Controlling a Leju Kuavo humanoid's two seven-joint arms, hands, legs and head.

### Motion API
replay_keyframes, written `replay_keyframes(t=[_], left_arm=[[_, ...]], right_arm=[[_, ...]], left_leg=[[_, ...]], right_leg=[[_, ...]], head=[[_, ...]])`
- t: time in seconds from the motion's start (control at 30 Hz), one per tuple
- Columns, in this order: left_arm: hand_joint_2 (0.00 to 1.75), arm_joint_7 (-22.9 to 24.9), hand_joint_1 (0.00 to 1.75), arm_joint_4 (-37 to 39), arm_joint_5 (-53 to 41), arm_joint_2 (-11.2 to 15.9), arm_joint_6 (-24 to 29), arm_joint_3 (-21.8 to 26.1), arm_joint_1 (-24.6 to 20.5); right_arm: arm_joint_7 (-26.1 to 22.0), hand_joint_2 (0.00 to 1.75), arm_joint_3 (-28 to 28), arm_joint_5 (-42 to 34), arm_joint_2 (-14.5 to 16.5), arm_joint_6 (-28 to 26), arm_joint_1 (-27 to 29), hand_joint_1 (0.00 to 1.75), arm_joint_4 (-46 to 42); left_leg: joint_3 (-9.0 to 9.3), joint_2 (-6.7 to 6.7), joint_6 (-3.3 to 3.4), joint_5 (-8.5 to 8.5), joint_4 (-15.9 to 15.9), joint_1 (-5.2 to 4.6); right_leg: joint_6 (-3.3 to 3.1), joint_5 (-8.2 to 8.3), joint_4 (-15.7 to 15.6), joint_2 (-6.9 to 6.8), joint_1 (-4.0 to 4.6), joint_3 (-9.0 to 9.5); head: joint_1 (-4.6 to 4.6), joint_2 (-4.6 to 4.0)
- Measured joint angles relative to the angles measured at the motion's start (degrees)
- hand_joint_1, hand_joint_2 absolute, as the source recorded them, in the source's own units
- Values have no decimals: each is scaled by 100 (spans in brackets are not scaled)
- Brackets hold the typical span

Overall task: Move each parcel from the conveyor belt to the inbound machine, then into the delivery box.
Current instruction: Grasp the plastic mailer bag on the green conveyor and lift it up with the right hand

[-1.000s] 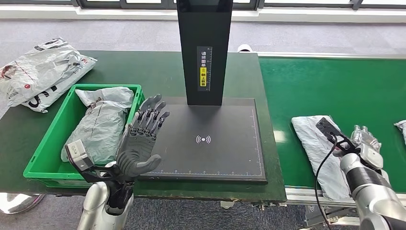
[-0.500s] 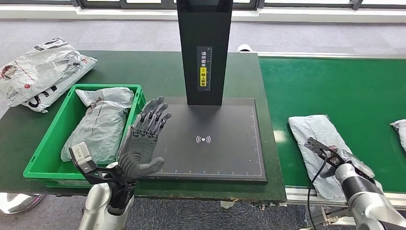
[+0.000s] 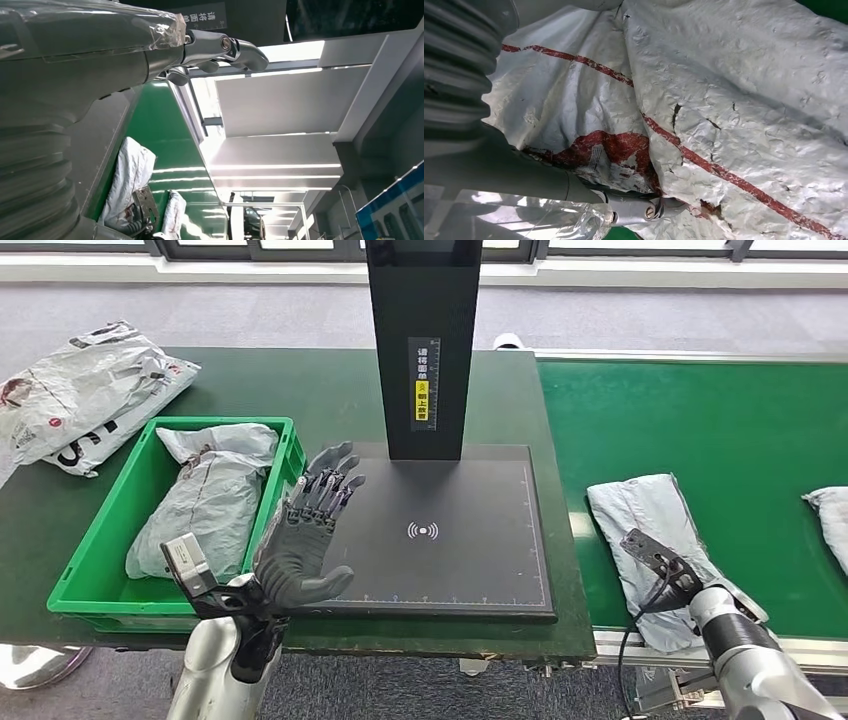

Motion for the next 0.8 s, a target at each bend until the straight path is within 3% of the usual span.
replay_keyframes(t=[0.07, 0.5, 0.8], left_arm=[[175, 1, 0, 31, -30, -12, 7, 0, -26], [175, -40, 0, 252, -183, -52, 39, 0, -238], [175, -87, 0, 237, -288, -65, 115, 9, -233]], right_arm=[[-29, 175, -30, -2, 28, -10, -3, 175, 0], [-151, 175, -276, -23, 143, -114, -179, 175, 1], [-789, 175, -539, -228, 251, -338, -203, 175, 0]], left_leg=[[1, 5, 0, 0, 0, 0], [10, 12, 0, 0, 0, 0], [-1, 2, 0, 1, 0, 0]], right_leg=[[-1, 1, 0, 3, 0, 0], [-1, 5, 0, 10, 0, 9], [-2, 4, 2, 3, -1, 6]], head=[[0, 0], [0, 0], [0, 0]])
